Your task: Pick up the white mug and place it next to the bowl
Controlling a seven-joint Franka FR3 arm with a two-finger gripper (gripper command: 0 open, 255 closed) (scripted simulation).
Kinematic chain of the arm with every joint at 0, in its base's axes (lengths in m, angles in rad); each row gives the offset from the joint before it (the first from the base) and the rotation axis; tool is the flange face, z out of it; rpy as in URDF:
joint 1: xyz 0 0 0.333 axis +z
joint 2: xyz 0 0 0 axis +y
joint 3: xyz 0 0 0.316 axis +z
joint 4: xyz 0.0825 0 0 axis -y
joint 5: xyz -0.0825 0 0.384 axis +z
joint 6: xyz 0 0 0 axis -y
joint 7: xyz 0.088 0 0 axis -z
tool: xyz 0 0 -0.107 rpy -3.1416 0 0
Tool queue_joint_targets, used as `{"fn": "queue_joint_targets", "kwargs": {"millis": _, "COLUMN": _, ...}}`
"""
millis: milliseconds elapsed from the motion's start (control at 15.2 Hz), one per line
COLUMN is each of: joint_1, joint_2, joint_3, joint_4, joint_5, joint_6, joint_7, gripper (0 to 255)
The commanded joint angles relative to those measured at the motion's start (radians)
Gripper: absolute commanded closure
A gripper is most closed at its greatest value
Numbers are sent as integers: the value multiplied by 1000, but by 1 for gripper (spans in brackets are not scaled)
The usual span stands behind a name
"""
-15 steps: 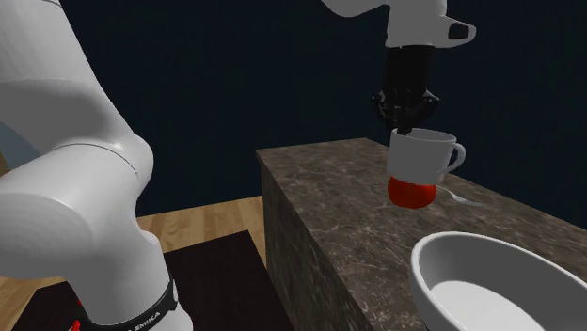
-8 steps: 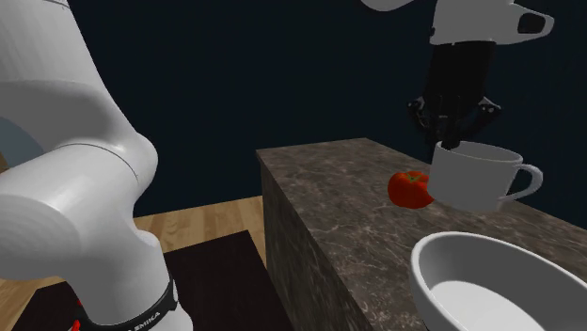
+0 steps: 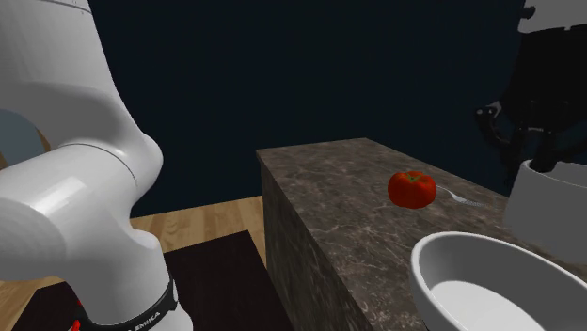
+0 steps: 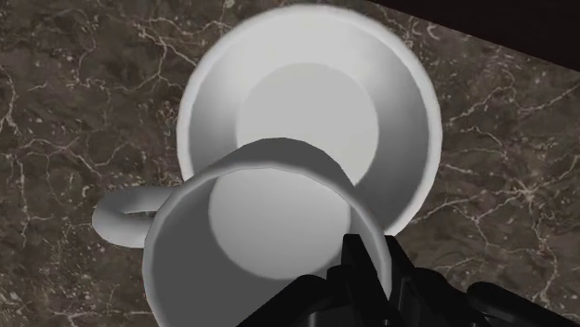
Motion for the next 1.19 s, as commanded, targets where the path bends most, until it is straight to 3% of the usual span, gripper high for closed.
{"fn": "queue_joint_targets", "kwargs": {"millis": 0, "joint_1": -19, "joint_2": 35, "joint_3": -20, "joint_4": 35, "joint_5": 3, "joint_6": 2, "joint_7": -41, "gripper": 255}}
{"fn": "queue_joint_targets", "kwargs": {"millis": 594, "joint_1": -127, "joint_2": 228, "joint_3": -103, "joint_4": 280, "joint_5": 40, "joint_6": -39, "joint_7": -241, "gripper": 255}}
{"fn": "queue_joint_targets", "kwargs": {"millis": 1122, "joint_1": -253, "joint_2": 478, "joint_3": -142, "joint_4": 635, "joint_5": 103, "joint_6": -140, "joint_7": -399, "gripper": 255}}
